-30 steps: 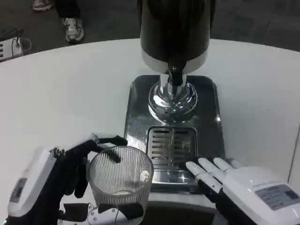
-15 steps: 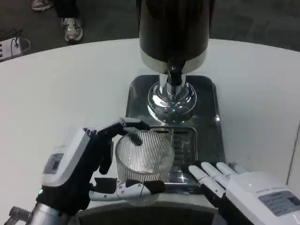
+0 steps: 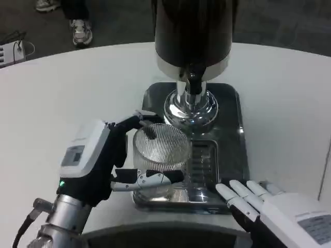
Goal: Grasp the cup under the faucet to collect the drink, then remove the cup.
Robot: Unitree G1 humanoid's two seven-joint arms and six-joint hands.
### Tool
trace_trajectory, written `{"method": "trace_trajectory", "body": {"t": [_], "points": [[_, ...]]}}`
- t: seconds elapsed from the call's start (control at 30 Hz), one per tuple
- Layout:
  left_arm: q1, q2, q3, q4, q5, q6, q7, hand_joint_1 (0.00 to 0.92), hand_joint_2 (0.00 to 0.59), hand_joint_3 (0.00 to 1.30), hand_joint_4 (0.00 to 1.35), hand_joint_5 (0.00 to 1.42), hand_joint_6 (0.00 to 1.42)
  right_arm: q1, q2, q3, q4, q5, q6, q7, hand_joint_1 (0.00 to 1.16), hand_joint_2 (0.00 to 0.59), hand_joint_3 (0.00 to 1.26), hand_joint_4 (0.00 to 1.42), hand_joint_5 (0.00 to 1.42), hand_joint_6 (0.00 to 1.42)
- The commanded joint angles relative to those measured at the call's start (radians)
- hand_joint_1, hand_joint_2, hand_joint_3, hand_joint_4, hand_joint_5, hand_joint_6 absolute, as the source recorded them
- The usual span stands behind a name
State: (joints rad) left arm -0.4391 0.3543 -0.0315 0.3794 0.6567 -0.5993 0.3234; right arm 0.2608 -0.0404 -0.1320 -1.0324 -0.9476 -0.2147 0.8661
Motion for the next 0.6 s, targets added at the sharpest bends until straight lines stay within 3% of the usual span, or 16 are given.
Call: {"method": "trace_trajectory", "body": {"t": [0.03, 0.23, 0.6], "points": [[-0.082, -0.001, -0.025, 0.066, 0.016, 0.022, 0.079, 0.603, 0.0, 0.96, 1.1, 1.3, 1.42, 0.011, 0.009, -0.024, -0.015, 0.027, -0.022, 0.006, 0.57, 0.394, 0.02, 0.0, 0.0, 0.0], [-0.187, -0.001, -0.084, 0.2, 0.038, 0.022, 0.151, 0.603, 0.0, 0.96, 1.1, 1.3, 1.42, 0.016, 0.014, -0.042, -0.015, 0.042, -0.028, 0.016, 0.57, 0.394, 0.03, 0.0, 0.0, 0.0], [-0.322, -0.042, -0.176, 0.411, 0.056, 0.031, 0.268, 0.604, 0.0, 0.95, 1.09, 1.3, 1.42, 0.029, 0.037, -0.069, -0.015, 0.055, -0.049, 0.029, 0.56, 0.402, 0.03, 0.0, 0.0, 0.0]]}}
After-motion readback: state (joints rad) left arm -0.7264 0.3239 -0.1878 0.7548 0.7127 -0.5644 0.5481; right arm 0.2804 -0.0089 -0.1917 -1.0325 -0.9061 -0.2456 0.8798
